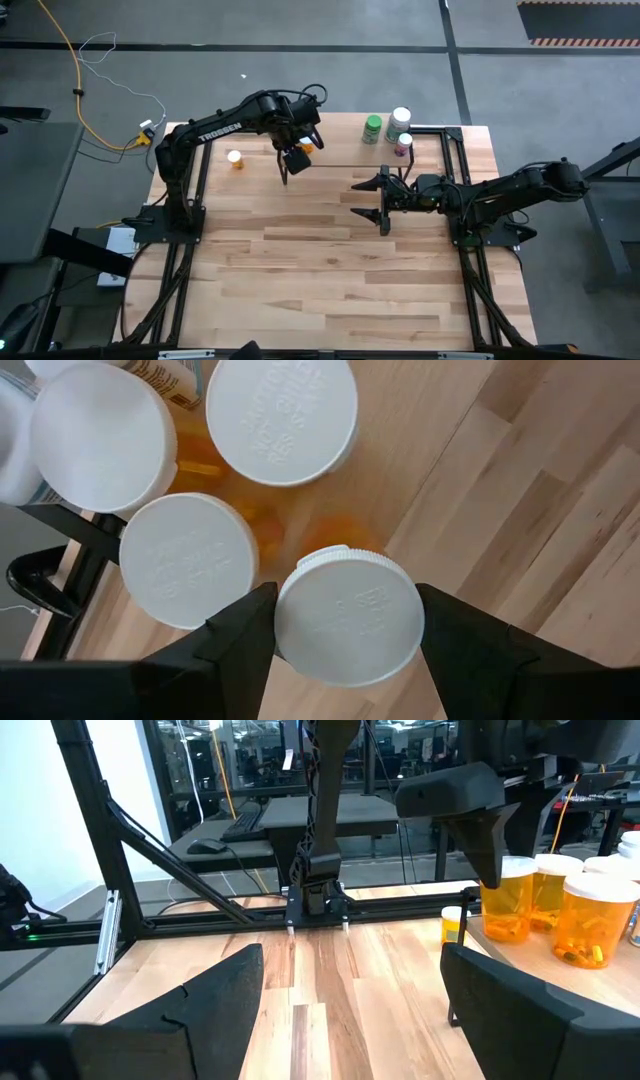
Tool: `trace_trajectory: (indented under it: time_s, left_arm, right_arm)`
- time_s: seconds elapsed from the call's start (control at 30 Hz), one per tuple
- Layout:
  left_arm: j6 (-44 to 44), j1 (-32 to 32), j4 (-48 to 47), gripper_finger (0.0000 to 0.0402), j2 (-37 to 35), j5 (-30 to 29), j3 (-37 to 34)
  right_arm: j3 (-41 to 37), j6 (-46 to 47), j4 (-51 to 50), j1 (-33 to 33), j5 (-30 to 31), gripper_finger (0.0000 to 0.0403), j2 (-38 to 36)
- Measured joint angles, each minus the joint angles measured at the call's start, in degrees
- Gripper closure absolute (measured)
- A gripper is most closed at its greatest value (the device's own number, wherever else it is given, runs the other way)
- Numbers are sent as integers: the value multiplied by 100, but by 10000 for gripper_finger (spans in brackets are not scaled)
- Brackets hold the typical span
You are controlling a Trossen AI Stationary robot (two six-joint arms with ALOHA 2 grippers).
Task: Pick and place medicine bottles onto shelf by color
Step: Put the orange pill bottle on the shelf
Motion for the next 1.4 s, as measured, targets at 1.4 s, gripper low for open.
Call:
trace_trajectory:
  time_s: [1.4]
  left_arm:
    - [153,7,192,153,-48,-180,0]
  right_arm:
    - [0,0,1,2,2,107,1]
